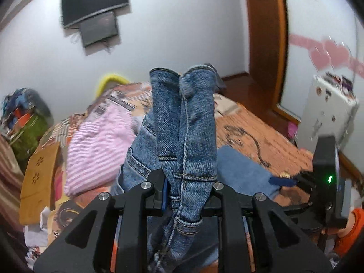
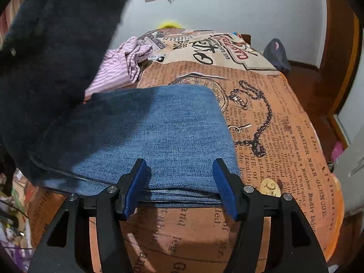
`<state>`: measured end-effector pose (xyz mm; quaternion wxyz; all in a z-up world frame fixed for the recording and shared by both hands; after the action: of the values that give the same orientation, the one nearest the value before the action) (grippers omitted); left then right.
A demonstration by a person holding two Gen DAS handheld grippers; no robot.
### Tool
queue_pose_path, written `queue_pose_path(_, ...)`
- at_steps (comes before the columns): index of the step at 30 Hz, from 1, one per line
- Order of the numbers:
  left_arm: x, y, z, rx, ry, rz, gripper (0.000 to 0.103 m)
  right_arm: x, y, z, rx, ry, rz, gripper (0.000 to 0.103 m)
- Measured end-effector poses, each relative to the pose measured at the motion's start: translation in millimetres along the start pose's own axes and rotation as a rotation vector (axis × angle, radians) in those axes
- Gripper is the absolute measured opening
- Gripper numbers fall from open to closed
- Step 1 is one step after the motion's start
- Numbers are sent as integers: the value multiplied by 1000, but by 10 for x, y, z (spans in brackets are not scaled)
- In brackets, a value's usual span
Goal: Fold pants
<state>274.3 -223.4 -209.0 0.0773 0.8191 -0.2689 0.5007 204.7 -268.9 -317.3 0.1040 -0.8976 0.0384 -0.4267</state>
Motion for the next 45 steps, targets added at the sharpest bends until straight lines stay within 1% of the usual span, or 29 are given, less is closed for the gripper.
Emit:
queue_pose_path(3,-144,221,169,-45,-58,33,19,16,20,-31,13,11,23,57)
queue_pose_path(6,-318,406,319,-76,-120,67,19,33,70,-177,28,31,72,57)
queue_pose_path(8,-414,495,398,-83,-150,90,20,40,154,-305,30,48,114,57)
queue_pose_path(10,-484,572,464,-83,-183,108,20,33,219,-404,15,58,126,57)
queue_pose_path(14,-549,567,495,-71,-207,97,24,-6,315,-620,-19,66,129,57)
queue_pose_path(15,-548,575,501,-76,-208,86,28,-5,329,-638,-24,67,132,57)
queue_pose_path(16,-547,574,495,-87,-212,70,37,-11,363,-656,-30,68,141,57)
queue_pose_path(17,-563,566,484,-122,-223,36,45,-16,392,-673,-33,69,149,57)
queue_pose_path(18,-559,566,466,-162,-227,-1,69,-22,421,-699,-35,72,162,57)
queue_pose_path(19,-538,566,430,-201,-223,-42,83,-21,439,-706,-37,73,171,57)
queue_pose_path(20,-510,559,373,-233,-203,-82,83,-22,457,-722,-38,75,178,57)
queue_pose_path(21,-476,562,342,-237,-191,-90,83,-19,476,-731,-42,79,182,57)
queue_pose_path(24,-396,523,259,-203,-164,-101,83,-21,487,-803,-52,90,187,57)
queue_pose_path(27,-300,365,124,-189,-133,-132,83,-11,469,-863,-36,95,191,57)
queue_pose_path(30,-183,32,5,-119,-82,-133,84,8,383,-881,-24,94,165,57)
queue_pose_path(32,-144,-248,15,-63,-72,-132,87,10,303,-864,-12,89,151,59)
queue_pose_path(33,-139,-417,66,-34,-76,-133,91,8,249,-845,-3,87,144,60)
queue_pose_path(35,-166,-731,205,6,-104,-143,92,-5,141,-796,20,78,134,60)
queue_pose_path(37,-248,-1056,444,23,-170,-160,92,-31,19,-714,47,58,128,60)
queue_pose_path(40,-412,-1391,832,54,-247,-165,92,-87,-172,-555,92,18,124,60)
queue_pose_path(41,-483,-1481,965,57,-272,-177,92,-112,-223,-504,105,3,124,60)
queue_pose_path(43,-621,-1617,1268,40,-330,-211,92,-164,-346,-372,130,-36,121,60)
queue_pose_path(45,-750,-1666,1544,23,-384,-215,92,-218,-443,-255,145,-75,116,60)
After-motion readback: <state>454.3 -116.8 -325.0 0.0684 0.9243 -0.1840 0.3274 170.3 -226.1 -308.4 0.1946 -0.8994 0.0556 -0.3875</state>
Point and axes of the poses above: each gripper's, at about its wrist camera, not at the fingertips, and z roughly the way its jaws point, y to its right, x to its top, the point moved 3 cm from there along z, roughly the way its jaws point, and after that the axes turned 10 degrees about y, right-handed, at the moved point
